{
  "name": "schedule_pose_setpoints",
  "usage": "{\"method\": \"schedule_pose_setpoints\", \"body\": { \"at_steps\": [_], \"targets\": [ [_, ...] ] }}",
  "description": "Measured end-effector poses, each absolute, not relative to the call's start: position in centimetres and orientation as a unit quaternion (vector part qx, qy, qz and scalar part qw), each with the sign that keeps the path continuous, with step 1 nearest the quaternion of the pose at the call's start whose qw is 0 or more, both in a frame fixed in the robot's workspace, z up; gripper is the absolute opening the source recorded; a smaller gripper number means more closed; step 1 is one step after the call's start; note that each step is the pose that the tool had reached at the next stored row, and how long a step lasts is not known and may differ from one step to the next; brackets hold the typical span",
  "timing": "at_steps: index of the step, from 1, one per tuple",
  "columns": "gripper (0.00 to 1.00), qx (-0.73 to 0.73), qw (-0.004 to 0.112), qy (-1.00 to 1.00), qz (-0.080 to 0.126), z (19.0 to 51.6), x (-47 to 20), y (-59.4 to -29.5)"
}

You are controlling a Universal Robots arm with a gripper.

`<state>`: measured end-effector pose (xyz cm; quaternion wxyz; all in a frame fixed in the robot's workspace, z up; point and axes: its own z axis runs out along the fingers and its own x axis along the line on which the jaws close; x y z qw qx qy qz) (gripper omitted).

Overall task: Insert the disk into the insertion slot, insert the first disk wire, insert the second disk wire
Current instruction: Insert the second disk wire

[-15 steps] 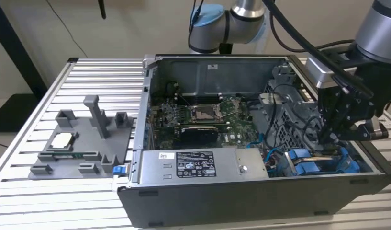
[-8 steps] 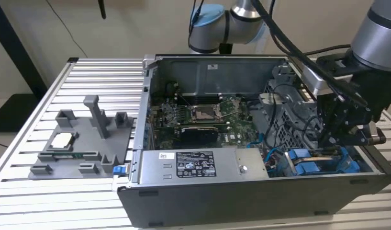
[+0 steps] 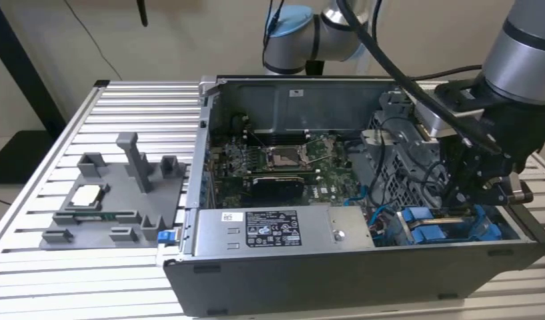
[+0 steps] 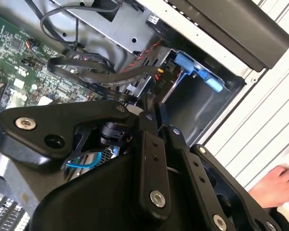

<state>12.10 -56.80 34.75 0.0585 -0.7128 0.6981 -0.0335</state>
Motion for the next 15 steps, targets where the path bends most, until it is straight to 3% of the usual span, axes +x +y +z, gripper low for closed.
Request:
{"method": "schedule_pose_setpoints", "body": {
  "at_steps": [15],
  "targets": [
    [0.16,-0.712,0.074,0.697,-0.049,34.11,11.46,-56.75]
  ]
}}
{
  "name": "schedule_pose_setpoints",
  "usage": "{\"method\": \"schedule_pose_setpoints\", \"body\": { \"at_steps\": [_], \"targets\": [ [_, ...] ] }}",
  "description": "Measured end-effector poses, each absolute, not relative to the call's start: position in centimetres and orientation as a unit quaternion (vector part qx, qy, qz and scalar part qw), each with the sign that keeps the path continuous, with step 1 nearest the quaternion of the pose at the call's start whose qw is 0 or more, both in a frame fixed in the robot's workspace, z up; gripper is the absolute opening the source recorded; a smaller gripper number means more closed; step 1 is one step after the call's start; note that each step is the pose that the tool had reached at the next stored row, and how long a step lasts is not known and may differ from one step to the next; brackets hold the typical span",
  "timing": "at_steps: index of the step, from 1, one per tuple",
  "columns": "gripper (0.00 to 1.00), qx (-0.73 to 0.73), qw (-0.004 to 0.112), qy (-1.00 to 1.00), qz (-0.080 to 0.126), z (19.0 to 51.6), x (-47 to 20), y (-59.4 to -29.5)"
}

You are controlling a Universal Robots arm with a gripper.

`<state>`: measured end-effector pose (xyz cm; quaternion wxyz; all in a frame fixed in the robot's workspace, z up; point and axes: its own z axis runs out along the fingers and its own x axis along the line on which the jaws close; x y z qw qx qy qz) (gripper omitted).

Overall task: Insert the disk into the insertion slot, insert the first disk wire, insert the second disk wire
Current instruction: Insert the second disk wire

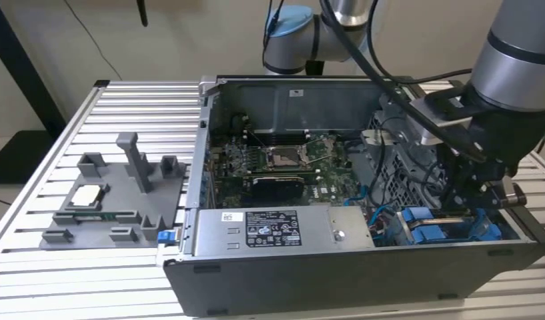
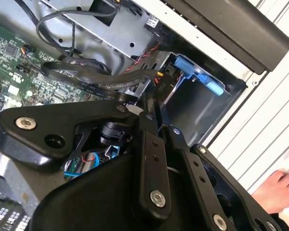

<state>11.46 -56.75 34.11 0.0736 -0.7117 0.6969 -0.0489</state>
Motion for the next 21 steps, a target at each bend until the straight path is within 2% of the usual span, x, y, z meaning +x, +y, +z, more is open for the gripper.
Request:
{"method": "schedule_pose_setpoints", "body": {
  "at_steps": [21],
  "targets": [
    [0.18,-0.711,0.081,0.696,-0.056,33.22,10.95,-56.69]
  ]
}}
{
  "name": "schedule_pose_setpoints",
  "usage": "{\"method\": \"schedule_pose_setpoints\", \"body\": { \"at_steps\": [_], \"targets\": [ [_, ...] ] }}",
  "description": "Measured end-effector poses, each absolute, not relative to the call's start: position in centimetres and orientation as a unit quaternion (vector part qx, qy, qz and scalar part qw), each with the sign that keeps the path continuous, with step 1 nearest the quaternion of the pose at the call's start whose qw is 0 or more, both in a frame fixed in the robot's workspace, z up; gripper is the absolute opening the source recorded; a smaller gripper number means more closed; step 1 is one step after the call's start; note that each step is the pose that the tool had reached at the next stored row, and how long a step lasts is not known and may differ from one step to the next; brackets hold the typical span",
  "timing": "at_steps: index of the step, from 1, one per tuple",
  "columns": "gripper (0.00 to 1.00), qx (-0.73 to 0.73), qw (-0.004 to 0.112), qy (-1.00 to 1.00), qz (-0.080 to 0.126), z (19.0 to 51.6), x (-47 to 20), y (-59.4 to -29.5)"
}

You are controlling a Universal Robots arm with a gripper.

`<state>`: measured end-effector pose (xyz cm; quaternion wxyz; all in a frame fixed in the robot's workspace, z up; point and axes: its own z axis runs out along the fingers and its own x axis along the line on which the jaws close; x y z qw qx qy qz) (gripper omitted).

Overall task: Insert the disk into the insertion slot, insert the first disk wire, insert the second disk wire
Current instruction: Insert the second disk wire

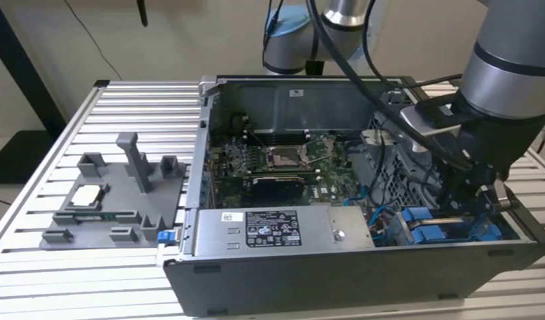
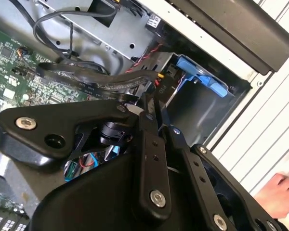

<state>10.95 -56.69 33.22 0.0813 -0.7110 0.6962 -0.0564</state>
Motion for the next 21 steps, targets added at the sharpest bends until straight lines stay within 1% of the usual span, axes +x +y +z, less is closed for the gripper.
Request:
{"method": "schedule_pose_setpoints", "body": {
  "at_steps": [1,2,5,11,15,21],
  "targets": [
    [0.18,-0.711,0.082,0.696,-0.056,33.2,11.0,-56.7],
    [0.24,-0.711,0.081,0.696,-0.057,33.2,11.0,-56.7],
    [0.24,-0.711,0.079,0.696,-0.055,33.5,11.0,-56.7],
    [0.24,-0.712,0.068,0.697,-0.044,34.6,11.3,-56.7],
    [0.24,-0.713,0.056,0.698,-0.031,35.1,11.9,-56.7],
    [0.24,-0.713,0.033,0.700,-0.007,35.5,13.2,-56.7]
  ]
}}
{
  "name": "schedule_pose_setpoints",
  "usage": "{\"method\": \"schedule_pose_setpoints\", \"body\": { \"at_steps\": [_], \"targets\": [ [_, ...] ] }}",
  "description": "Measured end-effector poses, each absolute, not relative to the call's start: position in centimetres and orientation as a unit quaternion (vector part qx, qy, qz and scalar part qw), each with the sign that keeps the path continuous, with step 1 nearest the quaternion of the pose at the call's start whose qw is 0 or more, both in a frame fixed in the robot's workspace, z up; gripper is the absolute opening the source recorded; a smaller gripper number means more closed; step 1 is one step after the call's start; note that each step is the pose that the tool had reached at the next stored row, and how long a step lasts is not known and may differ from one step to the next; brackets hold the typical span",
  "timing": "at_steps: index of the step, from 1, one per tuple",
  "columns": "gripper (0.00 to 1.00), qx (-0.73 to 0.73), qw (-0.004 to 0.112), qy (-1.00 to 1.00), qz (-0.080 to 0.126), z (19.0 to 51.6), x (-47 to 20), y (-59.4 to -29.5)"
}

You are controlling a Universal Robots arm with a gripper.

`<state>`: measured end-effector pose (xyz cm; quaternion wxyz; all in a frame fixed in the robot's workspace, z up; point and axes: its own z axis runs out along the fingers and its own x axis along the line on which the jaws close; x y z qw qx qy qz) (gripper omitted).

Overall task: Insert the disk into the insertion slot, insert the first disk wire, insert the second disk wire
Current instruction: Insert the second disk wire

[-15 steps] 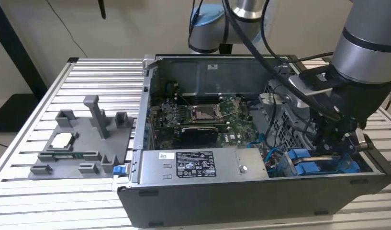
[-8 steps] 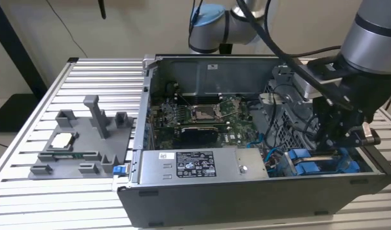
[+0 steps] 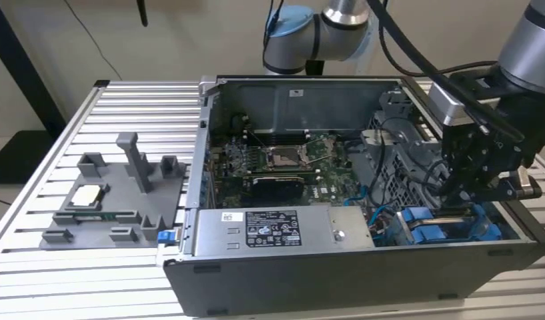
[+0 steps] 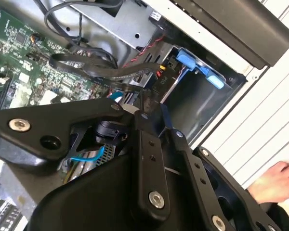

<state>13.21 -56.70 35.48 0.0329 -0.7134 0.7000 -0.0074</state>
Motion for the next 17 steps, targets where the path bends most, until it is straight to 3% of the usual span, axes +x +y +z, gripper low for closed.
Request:
{"method": "schedule_pose_setpoints", "body": {
  "at_steps": [9,17],
  "targets": [
    [0.24,-0.713,0.011,0.701,0.015,36.4,14.5,-56.7],
    [0.24,-0.713,0.008,0.701,0.017,38.8,14.6,-56.7]
  ]
}}
